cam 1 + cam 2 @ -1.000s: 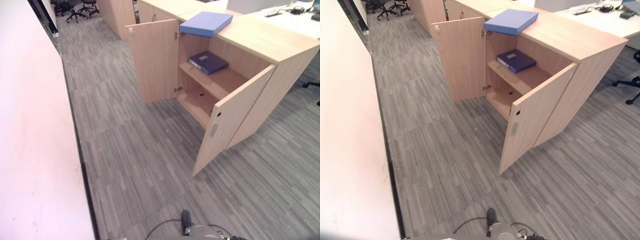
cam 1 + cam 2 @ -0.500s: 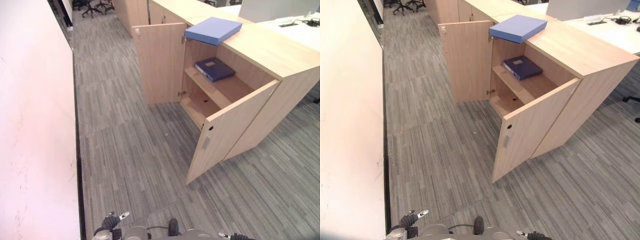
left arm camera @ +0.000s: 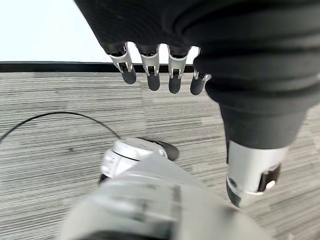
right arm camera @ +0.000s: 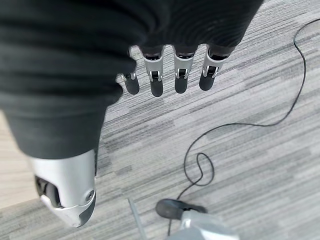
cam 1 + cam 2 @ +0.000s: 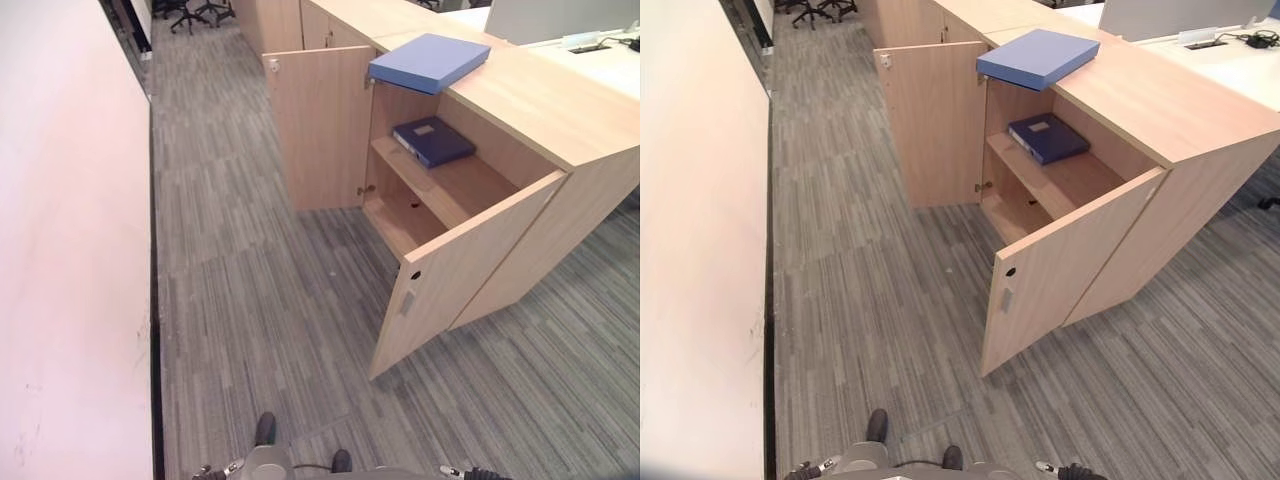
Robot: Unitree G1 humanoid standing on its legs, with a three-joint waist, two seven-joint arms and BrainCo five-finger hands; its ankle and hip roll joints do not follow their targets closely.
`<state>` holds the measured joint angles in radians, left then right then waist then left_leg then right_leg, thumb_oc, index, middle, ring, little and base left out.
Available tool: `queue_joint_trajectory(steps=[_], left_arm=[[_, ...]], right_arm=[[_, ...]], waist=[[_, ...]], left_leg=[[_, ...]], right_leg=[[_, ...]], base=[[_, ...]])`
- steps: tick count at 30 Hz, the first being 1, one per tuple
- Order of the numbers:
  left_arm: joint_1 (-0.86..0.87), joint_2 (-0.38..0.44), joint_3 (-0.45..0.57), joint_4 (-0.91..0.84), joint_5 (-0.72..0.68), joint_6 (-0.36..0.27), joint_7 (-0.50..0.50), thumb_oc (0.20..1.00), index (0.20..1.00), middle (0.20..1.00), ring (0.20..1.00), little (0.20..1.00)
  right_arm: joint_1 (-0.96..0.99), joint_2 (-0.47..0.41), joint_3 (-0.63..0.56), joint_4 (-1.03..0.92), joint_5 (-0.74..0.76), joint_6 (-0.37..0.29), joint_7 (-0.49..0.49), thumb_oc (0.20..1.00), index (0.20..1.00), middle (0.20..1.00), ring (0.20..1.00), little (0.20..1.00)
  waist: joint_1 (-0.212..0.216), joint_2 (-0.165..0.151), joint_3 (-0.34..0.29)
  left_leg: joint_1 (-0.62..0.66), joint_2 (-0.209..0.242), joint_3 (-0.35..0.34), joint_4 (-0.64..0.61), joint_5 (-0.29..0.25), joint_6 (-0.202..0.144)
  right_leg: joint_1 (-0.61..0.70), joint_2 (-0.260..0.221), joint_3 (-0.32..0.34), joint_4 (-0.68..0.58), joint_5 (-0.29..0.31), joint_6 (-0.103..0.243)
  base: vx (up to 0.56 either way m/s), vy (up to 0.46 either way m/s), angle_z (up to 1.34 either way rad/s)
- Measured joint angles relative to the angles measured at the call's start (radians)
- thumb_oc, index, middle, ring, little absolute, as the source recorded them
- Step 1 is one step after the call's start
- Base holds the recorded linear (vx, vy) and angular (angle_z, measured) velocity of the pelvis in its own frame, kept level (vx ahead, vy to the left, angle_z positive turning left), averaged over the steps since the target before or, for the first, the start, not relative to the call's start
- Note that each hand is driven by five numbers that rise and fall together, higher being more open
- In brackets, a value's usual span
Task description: Put the empty folder in the office cabinet
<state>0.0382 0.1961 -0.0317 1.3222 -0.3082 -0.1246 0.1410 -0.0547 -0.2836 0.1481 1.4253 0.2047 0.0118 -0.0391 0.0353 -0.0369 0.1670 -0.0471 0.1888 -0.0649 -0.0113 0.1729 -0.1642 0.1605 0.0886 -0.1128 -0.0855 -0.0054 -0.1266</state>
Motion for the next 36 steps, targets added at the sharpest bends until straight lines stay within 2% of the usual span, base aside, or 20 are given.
queue_joint_trajectory(steps=[3, 5, 7, 11, 12, 13, 14, 15, 16, 17, 18, 20, 21, 22, 25, 28, 30, 32, 34, 36], left_arm=[[0.007, -0.003, -0.001, -0.019, 0.000, -0.005, 0.004, 1.000, 1.000, 1.000, 1.000, 1.000], [0.006, -0.012, -0.004, -0.042, 0.000, -0.008, 0.005, 1.000, 1.000, 1.000, 1.000, 1.000], [0.005, -0.026, -0.007, -0.063, 0.000, -0.009, 0.006, 1.000, 1.000, 1.000, 1.000, 1.000], [0.009, -0.041, -0.016, -0.067, 0.002, -0.010, 0.007, 1.000, 1.000, 1.000, 1.000, 1.000], [0.015, -0.045, -0.020, -0.053, 0.002, -0.010, 0.007, 1.000, 1.000, 1.000, 1.000, 1.000], [0.008, -0.046, -0.032, -0.040, 0.002, -0.007, 0.007, 1.000, 1.000, 1.000, 1.000, 1.000], [0.001, -0.044, -0.051, -0.022, 0.002, -0.006, 0.008, 1.000, 1.000, 1.000, 1.000, 1.000], [-0.007, -0.038, -0.050, -0.025, 0.003, -0.007, 0.011, 1.000, 1.000, 1.000, 1.000, 1.000], [-0.019, -0.029, -0.050, -0.031, 0.004, -0.008, 0.013, 1.000, 1.000, 1.000, 1.000, 1.000], [-0.024, -0.018, -0.048, -0.038, 0.006, -0.010, 0.016, 1.000, 1.000, 1.000, 1.000, 1.000], [-0.034, -0.007, -0.055, -0.026, 0.012, -0.008, 0.016, 1.000, 1.000, 1.000, 1.000, 1.000], [-0.031, 0.009, -0.064, -0.028, 0.012, -0.008, 0.020, 1.000, 1.000, 1.000, 1.000, 1.000], [-0.030, 0.023, -0.057, -0.029, 0.012, -0.007, 0.022, 1.000, 1.000, 1.000, 1.000, 1.000], [-0.027, 0.035, -0.057, -0.028, 0.012, -0.004, 0.023, 1.000, 1.000, 1.000, 1.000, 1.000], [-0.014, 0.045, -0.055, -0.032, 0.021, -0.004, 0.024, 1.000, 1.000, 1.000, 1.000, 1.000], [0.006, 0.039, -0.047, -0.046, 0.021, -0.004, 0.017, 1.000, 1.000, 1.000, 1.000, 1.000], [0.001, 0.041, -0.045, -0.044, 0.022, 0.000, 0.018, 1.000, 1.000, 1.000, 1.000, 1.000], [-0.007, 0.046, -0.045, -0.041, 0.024, 0.004, 0.019, 1.000, 1.000, 1.000, 1.000, 1.000], [-0.009, 0.046, -0.045, -0.040, 0.048, 0.004, 0.018, 1.000, 1.000, 1.000, 1.000, 1.000], [-0.016, 0.046, -0.046, -0.043, 0.058, 0.006, 0.018, 1.000, 1.000, 1.000, 1.000, 1.000]], right_arm=[[0.008, -0.007, 0.000, -0.002, 0.000, -0.001, -0.001, 1.000, 1.000, 1.000, 1.000, 1.000], [0.029, -0.016, -0.002, -0.001, 0.000, 0.001, -0.002, 1.000, 1.000, 1.000, 1.000, 1.000], [0.062, -0.024, -0.007, 0.001, -0.001, 0.002, -0.002, 1.000, 1.000, 1.000, 1.000, 1.000], [0.095, -0.031, -0.039, 0.003, -0.024, 0.006, -0.002, 1.000, 1.000, 1.000, 1.000, 1.000], [0.088, -0.035, -0.041, -0.003, -0.032, 0.013, -0.002, 1.000, 1.000, 1.000, 1.000, 1.000], [0.086, -0.040, -0.037, -0.001, -0.033, 0.015, -0.002, 1.000, 1.000, 1.000, 1.000, 1.000], [0.078, -0.044, -0.034, -0.001, -0.034, 0.022, -0.002, 1.000, 1.000, 1.000, 1.000, 1.000], [0.051, -0.042, -0.030, -0.008, -0.038, 0.021, 0.001, 1.000, 1.000, 1.000, 1.000, 1.000], [0.040, -0.033, -0.031, -0.011, -0.040, 0.022, 0.004, 1.000, 1.000, 1.000, 1.000, 1.000], [0.035, -0.020, -0.032, -0.010, -0.040, 0.022, 0.005, 1.000, 1.000, 1.000, 1.000, 1.000], [0.012, -0.013, -0.019, -0.022, -0.040, 0.023, -0.002, 1.000, 1.000, 1.000, 1.000, 1.000], [-0.010, -0.015, 0.011, -0.039, -0.058, 0.020, 0.005, 1.000, 1.000, 1.000, 1.000, 1.000], [-0.044, -0.002, 0.043, -0.060, -0.072, 0.021, 0.006, 1.000, 1.000, 1.000, 1.000, 1.000], [-0.061, 0.015, 0.061, -0.074, -0.077, 0.019, 0.007, 1.000, 1.000, 1.000, 1.000, 1.000], [-0.107, 0.035, 0.110, -0.120, -0.080, 0.016, 0.013, 1.000, 1.000, 1.000, 1.000, 1.000], [-0.172, 0.040, 0.151, -0.140, -0.112, 0.012, 0.015, 1.000, 1.000, 1.000, 1.000, 1.000], [-0.193, 0.044, 0.168, -0.155, -0.117, 0.012, 0.016, 1.000, 1.000, 1.000, 1.000, 1.000], [-0.198, 0.045, 0.199, -0.179, -0.117, 0.012, 0.015, 1.000, 1.000, 1.000, 1.000, 1.000], [-0.185, 0.046, 0.199, -0.175, -0.117, 0.020, 0.012, 1.000, 1.000, 1.000, 1.000, 1.000], [-0.180, 0.045, 0.199, -0.176, -0.117, 0.021, 0.010, 1.000, 1.000, 1.000, 1.000, 1.000]], waist=[[-0.007, 0.008, -0.009], [-0.024, 0.019, -0.030], [-0.031, 0.041, -0.055], [-0.031, 0.078, -0.073], [-0.028, 0.084, -0.075], [-0.027, 0.088, -0.082], [-0.025, 0.092, -0.086], [-0.027, 0.107, -0.089], [-0.022, 0.099, -0.088], [-0.015, 0.082, -0.083], [-0.009, 0.078, -0.080], [0.009, 0.072, -0.088], [0.019, 0.068, -0.088], [0.017, 0.073, -0.090], [0.021, 0.097, -0.073], [0.030, 0.102, -0.061], [0.027, 0.083, -0.046], [0.017, 0.059, -0.023], [-0.001, 0.041, -0.001], [-0.003, 0.032, 0.012]], left_leg=[[0.037, 0.065, 0.052, 0.003, 0.000, -0.011], [0.038, 0.091, 0.058, -0.030, 0.005, -0.017], [0.043, 0.096, 0.058, -0.040, 0.013, -0.032], [0.059, 0.078, 0.082, -0.016, 0.012, -0.031], [0.053, 0.040, 0.088, 0.028, -0.010, 0.008], [0.054, 0.010, 0.093, 0.037, -0.019, 0.008], [0.052, -0.028, 0.105, 0.042, -0.063, 0.032], [0.051, -0.079, 0.105, 0.033, -0.120, 0.059], [0.057, -0.130, 0.108, 0.018, -0.148, 0.098], [0.058, -0.163, 0.115, 0.028, -0.152, 0.107], [0.058, -0.212, 0.120, 0.028, -0.179, 0.159], [0.064, -0.258, 0.147, 0.016, -0.195, 0.181], [0.066, -0.286, 0.145, 0.018, -0.205, 0.219], [0.076, -0.295, 0.139, 0.011, -0.189, 0.230], [0.091, -0.291, 0.140, -0.020, -0.165, 0.247], [0.104, -0.289, 0.147, -0.039, -0.163, 0.252], [0.108, -0.286, 0.158, -0.041, -0.163, 0.250], [0.110, -0.280, 0.155, -0.044, -0.170, 0.242], [0.131, -0.283, 0.143, -0.055, -0.161, 0.249], [0.145, -0.279, 0.132, -0.055, -0.181, 0.246]], right_leg=[[0.014, -0.014, -0.050, 0.000, -0.014, 0.004], [0.017, -0.032, -0.079, 0.000, -0.026, 0.027], [0.025, -0.054, -0.098, 0.000, -0.041, 0.056], [0.050, -0.093, -0.127, 0.008, -0.061, 0.114], [0.038, -0.137, -0.132, 0.051, -0.086, 0.143], [0.021, -0.168, -0.125, 0.075, -0.099, 0.166], [0.004, -0.215, -0.119, 0.111, -0.118, 0.198], [-0.042, -0.272, -0.102, 0.176, -0.102, 0.226], [-0.085, -0.331, -0.096, 0.261, -0.099, 0.235], [-0.110, -0.371, -0.087, 0.313, -0.088, 0.254], [-0.141, -0.432, -0.091, 0.397, -0.079, 0.246], [-0.182, -0.502, -0.100, 0.442, -0.070, 0.235], [-0.189, -0.527, -0.130, 0.443, -0.011, 0.237], [-0.192, -0.534, -0.155, 0.443, 0.012, 0.242], [-0.194, -0.470, -0.149, 0.423, -0.017, 0.250], [-0.214, -0.407, -0.190, 0.331, -0.027, 0.261], [-0.247, -0.365, -0.166, 0.273, -0.024, 0.266], [-0.316, -0.292, -0.070, 0.232, -0.020, 0.267], [-0.332, -0.266, -0.040, 0.193, 0.042, 0.265], [-0.345, -0.254, -0.027, 0.173, 0.071, 0.273]], base=[[0.10, 0.208, -0.18], [0.15, 0.327, 0.35], [0.19, 0.445, 0.42], [0.12, 0.452, 0.27], [0.05, 0.319, 0.12], [0.07, 0.668, 0.06], [0.03, 0.355, 0.13], [0.08, 0.833, 0.23], [0.06, 0.625, 0.21], [0.06, 0.736, 0.21], [0.02, 0.257, 0.07], [0.06, 0.332, -0.13], [0.10, 0.380, -0.13], [0.08, 0.171, 0.03], [0.06, 0.113, 0.03], [0.08, 0.009, -0.16], [0.12, -0.027, -0.10], [0.12, -0.041, 0.01], [0.19, -0.125, 0.20], [0.24, -0.187, 0.00]])
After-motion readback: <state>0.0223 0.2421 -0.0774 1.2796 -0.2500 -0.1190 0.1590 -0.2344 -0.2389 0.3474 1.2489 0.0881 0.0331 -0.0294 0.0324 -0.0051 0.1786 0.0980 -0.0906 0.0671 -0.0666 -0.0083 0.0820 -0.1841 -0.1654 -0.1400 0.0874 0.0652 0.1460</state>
